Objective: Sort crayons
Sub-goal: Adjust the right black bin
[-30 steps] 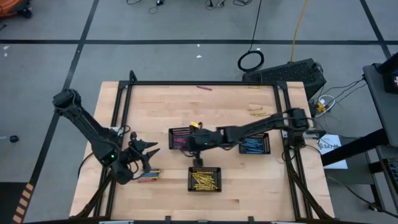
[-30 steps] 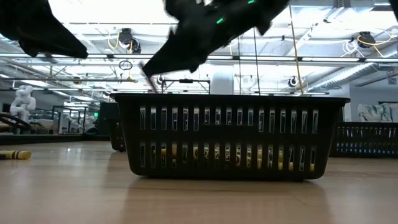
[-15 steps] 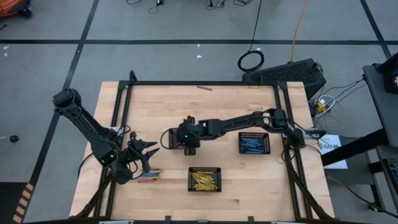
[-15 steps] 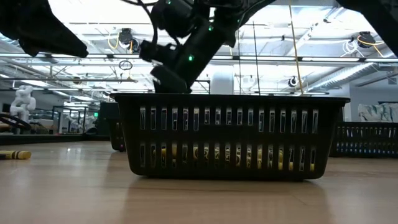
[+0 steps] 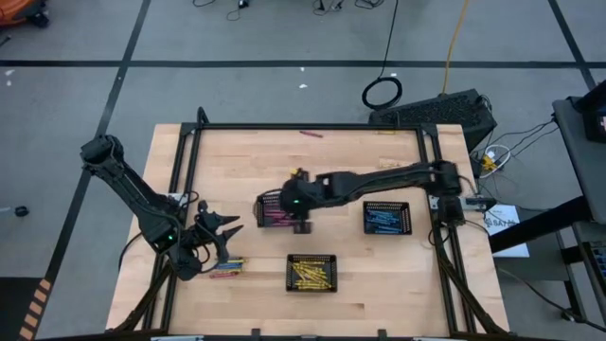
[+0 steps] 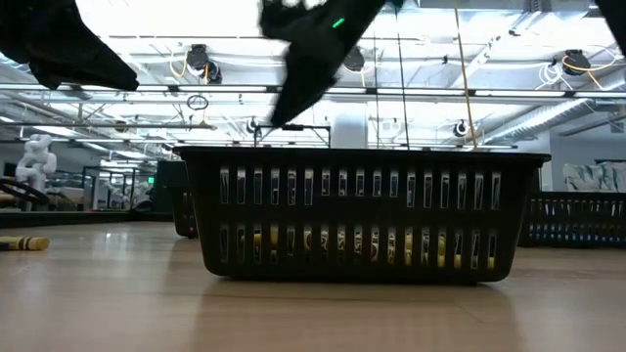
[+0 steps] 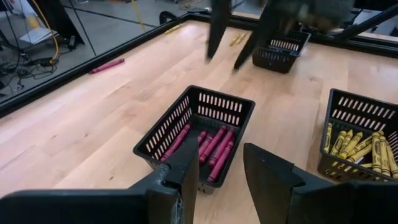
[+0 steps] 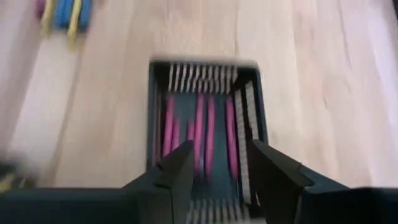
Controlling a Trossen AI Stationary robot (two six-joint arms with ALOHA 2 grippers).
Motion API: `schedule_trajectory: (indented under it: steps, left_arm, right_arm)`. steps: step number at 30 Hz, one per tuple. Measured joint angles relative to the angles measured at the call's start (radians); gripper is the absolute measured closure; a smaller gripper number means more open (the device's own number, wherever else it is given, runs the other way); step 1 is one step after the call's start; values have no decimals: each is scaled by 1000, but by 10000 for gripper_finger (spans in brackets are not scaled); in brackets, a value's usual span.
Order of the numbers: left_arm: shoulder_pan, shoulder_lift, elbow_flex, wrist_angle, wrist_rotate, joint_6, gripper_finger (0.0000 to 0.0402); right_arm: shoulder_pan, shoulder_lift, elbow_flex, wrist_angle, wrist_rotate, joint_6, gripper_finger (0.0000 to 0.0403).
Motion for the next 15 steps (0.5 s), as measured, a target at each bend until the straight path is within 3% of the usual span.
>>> schedule_trajectory:
  steps: [5,9,12,15]
  left_arm:
    - [0,0,0,2,0,0,272]
    - [0,0,0,2,0,1,272]
    - [0,0,0,2,-1,3,272]
    - [0,0,0,2,-4,6,272]
  right_arm:
    - [7,-147,-31,-443,130,93,294]
    - [-63,-297,-192,-729,179,274,339]
    - [-134,-449,-394,-782,153,374,375]
    - [-204,-593,-593,-767,33,447,398]
